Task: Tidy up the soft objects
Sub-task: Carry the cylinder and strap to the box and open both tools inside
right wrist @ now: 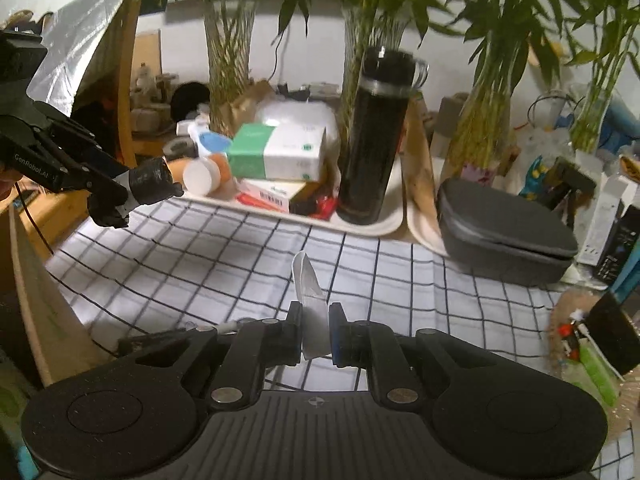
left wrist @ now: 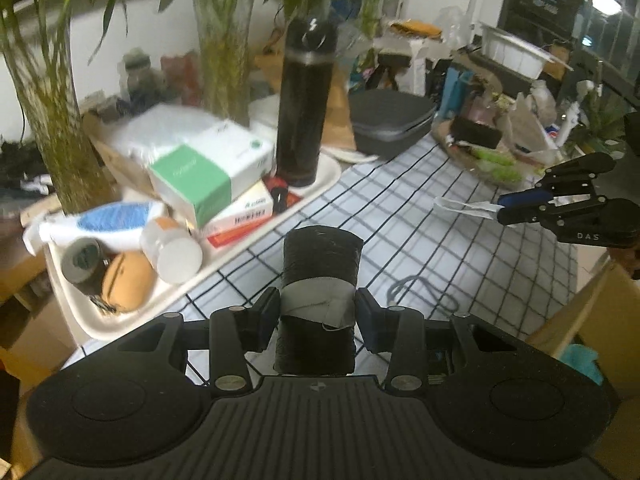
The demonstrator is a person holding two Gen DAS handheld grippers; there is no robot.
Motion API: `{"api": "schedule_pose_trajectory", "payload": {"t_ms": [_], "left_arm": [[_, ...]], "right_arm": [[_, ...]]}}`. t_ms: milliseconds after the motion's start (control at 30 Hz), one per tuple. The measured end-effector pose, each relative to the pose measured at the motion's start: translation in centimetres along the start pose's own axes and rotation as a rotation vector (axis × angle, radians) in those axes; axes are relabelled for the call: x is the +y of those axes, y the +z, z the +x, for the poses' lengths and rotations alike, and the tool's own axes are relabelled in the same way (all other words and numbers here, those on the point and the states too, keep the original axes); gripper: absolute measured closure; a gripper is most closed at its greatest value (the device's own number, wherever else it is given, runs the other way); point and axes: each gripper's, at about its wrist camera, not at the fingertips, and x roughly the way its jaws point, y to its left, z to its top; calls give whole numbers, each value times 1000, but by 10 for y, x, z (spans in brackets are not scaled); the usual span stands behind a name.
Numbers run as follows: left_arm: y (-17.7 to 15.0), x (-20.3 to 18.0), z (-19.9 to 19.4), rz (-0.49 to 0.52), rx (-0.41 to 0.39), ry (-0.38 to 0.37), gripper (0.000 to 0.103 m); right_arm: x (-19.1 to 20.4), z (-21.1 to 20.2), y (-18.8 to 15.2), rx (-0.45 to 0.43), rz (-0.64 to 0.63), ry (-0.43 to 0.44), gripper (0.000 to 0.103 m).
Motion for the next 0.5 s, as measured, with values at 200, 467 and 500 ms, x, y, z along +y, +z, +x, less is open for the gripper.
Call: {"api": "schedule_pose_trajectory", "payload": {"t_ms": [200, 467, 500], "left_arm": [[6, -18, -34, 19, -40, -31, 63], [0, -50, -75, 55, -70, -55, 63], [-1, -53, -79, 57, -70, -58, 63]], "right_arm": [[12, -42, 7, -60, 3, 0, 87], [38, -98, 6, -126, 20, 31, 87], [42, -103, 5, -132, 20, 33, 87]]}}
